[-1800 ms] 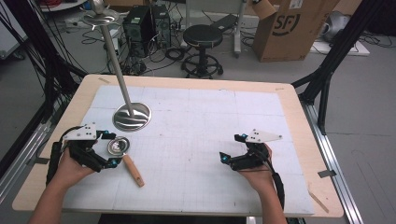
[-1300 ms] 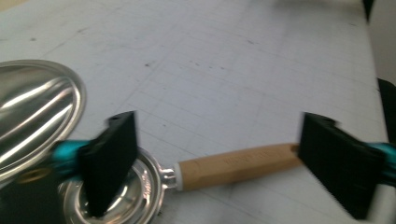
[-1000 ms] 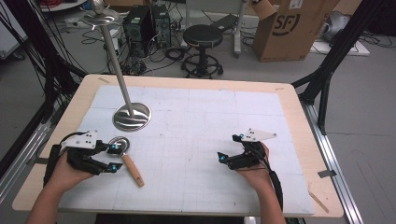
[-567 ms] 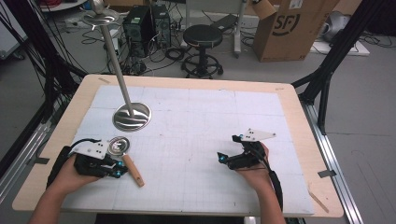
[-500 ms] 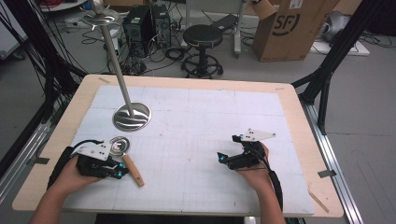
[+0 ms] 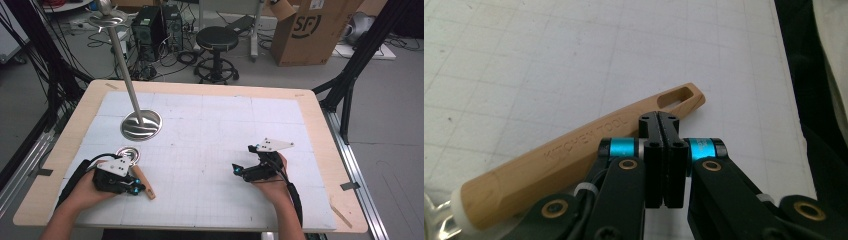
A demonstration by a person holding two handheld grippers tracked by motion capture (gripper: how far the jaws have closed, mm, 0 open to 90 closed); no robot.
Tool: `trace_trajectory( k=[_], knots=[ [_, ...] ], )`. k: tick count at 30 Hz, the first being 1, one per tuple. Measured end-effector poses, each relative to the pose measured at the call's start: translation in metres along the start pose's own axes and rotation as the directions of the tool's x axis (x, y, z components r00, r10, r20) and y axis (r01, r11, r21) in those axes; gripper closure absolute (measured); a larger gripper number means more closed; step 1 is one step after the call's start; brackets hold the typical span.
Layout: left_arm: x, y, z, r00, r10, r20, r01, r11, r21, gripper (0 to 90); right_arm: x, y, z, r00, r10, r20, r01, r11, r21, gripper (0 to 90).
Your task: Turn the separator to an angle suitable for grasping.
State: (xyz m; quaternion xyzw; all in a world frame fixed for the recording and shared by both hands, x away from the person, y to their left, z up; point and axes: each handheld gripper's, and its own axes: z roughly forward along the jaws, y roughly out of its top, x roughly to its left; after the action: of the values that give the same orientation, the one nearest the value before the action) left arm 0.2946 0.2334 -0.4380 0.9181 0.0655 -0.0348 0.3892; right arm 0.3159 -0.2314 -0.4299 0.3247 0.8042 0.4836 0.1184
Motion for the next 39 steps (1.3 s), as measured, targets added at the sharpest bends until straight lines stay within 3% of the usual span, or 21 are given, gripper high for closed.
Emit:
trace_trajectory(
  k=[20,33,39],
  knots=[
    [0.006,0.027,0.029,0.9971,-0.047,-0.061,0.046,0.9989,-0.01,89.2,-0.002,0.0,0.0,1.0,-0.001,-0.001,0.001,1.0,-0.01,2.6],
    [0.021,0.049,0.043,0.9901,-0.086,-0.11,0.084,0.9961,-0.027,89.2,-0.004,0.001,-0.003,1.0,0.007,0.006,-0.007,1.0,-0.026,2.6],
    [0.027,0.055,0.054,0.9897,-0.082,-0.118,0.082,0.9966,0.002,89.5,-0.004,0.001,-0.003,1.0,0.008,0.005,-0.008,1.0,-0.029,2.6]
  ],
)
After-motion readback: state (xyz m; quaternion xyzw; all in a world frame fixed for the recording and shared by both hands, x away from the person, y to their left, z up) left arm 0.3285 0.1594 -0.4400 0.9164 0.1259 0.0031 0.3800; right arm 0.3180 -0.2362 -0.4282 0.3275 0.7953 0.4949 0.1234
